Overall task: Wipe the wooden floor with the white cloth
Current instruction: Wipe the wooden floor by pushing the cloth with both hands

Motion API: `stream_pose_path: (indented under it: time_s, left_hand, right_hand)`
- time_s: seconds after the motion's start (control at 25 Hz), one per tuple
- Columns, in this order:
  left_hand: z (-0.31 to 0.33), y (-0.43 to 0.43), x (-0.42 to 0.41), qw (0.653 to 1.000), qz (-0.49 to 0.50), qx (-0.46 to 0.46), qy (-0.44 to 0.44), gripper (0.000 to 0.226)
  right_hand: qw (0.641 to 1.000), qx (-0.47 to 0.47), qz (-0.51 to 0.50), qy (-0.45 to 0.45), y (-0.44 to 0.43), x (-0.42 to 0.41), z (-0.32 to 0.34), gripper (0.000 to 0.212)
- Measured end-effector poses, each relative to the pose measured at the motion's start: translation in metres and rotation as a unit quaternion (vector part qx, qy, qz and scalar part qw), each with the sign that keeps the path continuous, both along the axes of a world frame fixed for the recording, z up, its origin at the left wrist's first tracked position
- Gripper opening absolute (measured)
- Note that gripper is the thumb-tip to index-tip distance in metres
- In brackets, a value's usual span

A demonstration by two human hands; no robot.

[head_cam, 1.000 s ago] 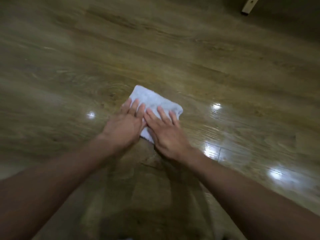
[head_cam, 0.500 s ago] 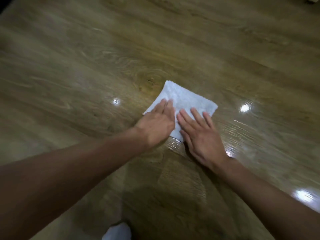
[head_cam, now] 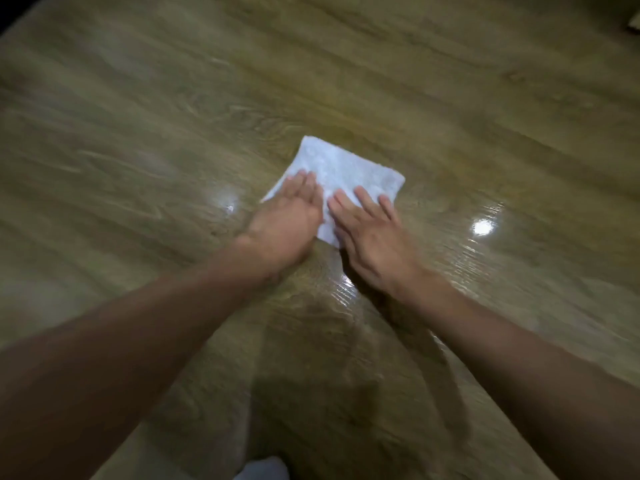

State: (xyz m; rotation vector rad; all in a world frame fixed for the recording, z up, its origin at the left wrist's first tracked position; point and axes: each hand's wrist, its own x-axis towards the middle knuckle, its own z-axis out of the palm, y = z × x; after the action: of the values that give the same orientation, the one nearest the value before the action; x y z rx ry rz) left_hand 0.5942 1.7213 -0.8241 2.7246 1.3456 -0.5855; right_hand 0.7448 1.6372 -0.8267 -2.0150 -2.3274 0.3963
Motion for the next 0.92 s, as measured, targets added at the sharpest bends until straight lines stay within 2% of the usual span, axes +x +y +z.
stream_pose_path:
  time_s: [0.04, 0.08, 0.16, 0.24, 0.32, 0.36, 0.44, 0.56, 0.64, 0.72, 0.8, 0.84, 0.92]
  left_hand:
    - [-0.001, -0.029, -0.009, 0.999, -0.04, -0.008, -0.03, 0.055]
    - [0.006, -0.052, -0.015, 0.996, -0.087, -0.02, -0.025, 0.053]
    - [0.008, -0.051, -0.019, 0.985, -0.16, 0.052, -0.032, 0.05]
    - [0.007, -0.012, -0.013, 0.995, -0.068, 0.036, -0.068, 0.05]
    - [-0.003, 0.05, -0.018, 0.996, 0.034, 0.044, -0.068, 0.054]
    - [-0.01, 0.077, -0.025, 0.995, 0.058, 0.065, -0.052, 0.054]
    - [-0.01, 0.104, -0.038, 0.993, 0.094, 0.034, -0.062, 0.053]
    - [-0.007, 0.053, -0.046, 0.974, 0.18, 0.01, -0.136, 0.05]
    - [-0.005, -0.015, -0.047, 0.976, 0.157, -0.017, -0.148, 0.051]
    - [0.005, -0.086, -0.052, 0.981, 0.107, -0.047, -0.153, 0.05]
    - [0.01, -0.102, -0.053, 0.982, 0.086, -0.037, -0.161, 0.049]
    - [0.016, -0.091, -0.054, 0.989, 0.076, -0.032, -0.123, 0.049]
    - [0.029, -0.047, -0.054, 0.989, 0.135, -0.042, -0.051, 0.053]
  right_hand:
    - [1.0, -0.009, -0.015, 0.005, -0.029, -0.008, 0.0, 0.049]
    - [0.999, -0.022, -0.03, 0.01, -0.049, -0.018, 0.001, 0.049]
    - [0.999, -0.038, -0.032, 0.014, -0.046, -0.028, 0.003, 0.05]
    - [0.999, -0.049, -0.007, 0.003, 0.004, -0.028, 0.006, 0.051]
    - [0.998, -0.052, 0.022, 0.009, 0.077, -0.027, 0.006, 0.051]
    - [0.997, -0.071, 0.037, 0.009, 0.113, -0.03, 0.005, 0.051]
    - [0.994, -0.102, 0.047, 0.003, 0.153, -0.043, 0.005, 0.05]
    - [0.995, -0.077, 0.036, 0.05, 0.1, -0.051, 0.002, 0.048]
    - [0.994, -0.07, 0.023, 0.082, 0.019, -0.049, 0.005, 0.049]
    - [0.994, -0.074, 0.052, 0.057, -0.042, -0.044, 0.008, 0.05]
    - [0.995, -0.074, 0.069, 0.026, -0.042, -0.039, 0.005, 0.051]
    - [0.995, -0.065, 0.075, 0.016, -0.024, -0.041, 0.001, 0.05]
    - [0.994, -0.054, 0.091, -0.003, 0.023, -0.052, -0.004, 0.049]
